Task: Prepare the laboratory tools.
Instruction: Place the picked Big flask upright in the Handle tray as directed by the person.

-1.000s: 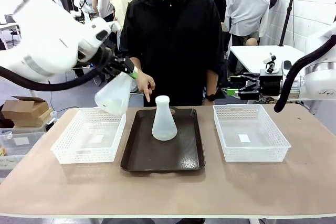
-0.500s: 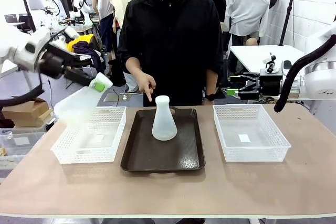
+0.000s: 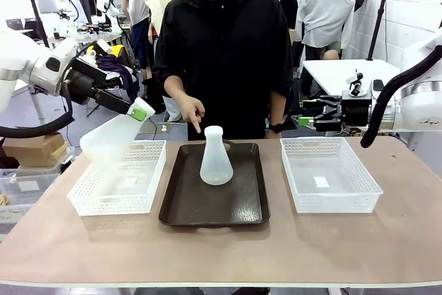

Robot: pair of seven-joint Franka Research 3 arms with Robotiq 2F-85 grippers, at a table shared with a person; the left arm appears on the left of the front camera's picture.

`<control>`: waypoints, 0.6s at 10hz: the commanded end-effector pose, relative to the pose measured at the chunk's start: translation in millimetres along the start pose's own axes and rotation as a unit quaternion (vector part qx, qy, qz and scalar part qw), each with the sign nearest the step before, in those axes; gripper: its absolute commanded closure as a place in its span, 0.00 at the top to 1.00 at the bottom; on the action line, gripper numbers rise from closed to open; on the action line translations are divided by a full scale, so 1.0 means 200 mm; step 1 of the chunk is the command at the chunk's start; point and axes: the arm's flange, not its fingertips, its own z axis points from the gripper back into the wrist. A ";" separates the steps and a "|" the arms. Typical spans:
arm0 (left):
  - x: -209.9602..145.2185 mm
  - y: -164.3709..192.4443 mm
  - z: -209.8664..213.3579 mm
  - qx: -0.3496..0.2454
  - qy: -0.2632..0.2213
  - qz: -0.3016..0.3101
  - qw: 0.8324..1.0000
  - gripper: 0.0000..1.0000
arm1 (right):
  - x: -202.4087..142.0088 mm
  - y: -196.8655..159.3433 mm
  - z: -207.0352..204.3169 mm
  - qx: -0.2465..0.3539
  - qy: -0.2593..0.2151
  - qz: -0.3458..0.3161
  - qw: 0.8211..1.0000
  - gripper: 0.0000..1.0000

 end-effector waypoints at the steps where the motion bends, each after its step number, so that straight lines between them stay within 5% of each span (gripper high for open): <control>1: -0.06 0.02 -0.06 -0.113 -0.037 -0.038 0.992 0.00 | 0.01 0.00 -0.01 0.006 0.006 -0.002 1.000 1.00; 3: -0.10 0.00 -0.19 -0.212 -0.113 -0.082 0.967 0.00 | 0.01 0.00 -0.01 0.006 0.006 -0.002 1.000 1.00; 6: -0.14 -0.04 -0.34 -0.203 -0.172 -0.181 0.947 0.00 | 0.01 0.00 -0.01 0.006 0.006 -0.002 1.000 1.00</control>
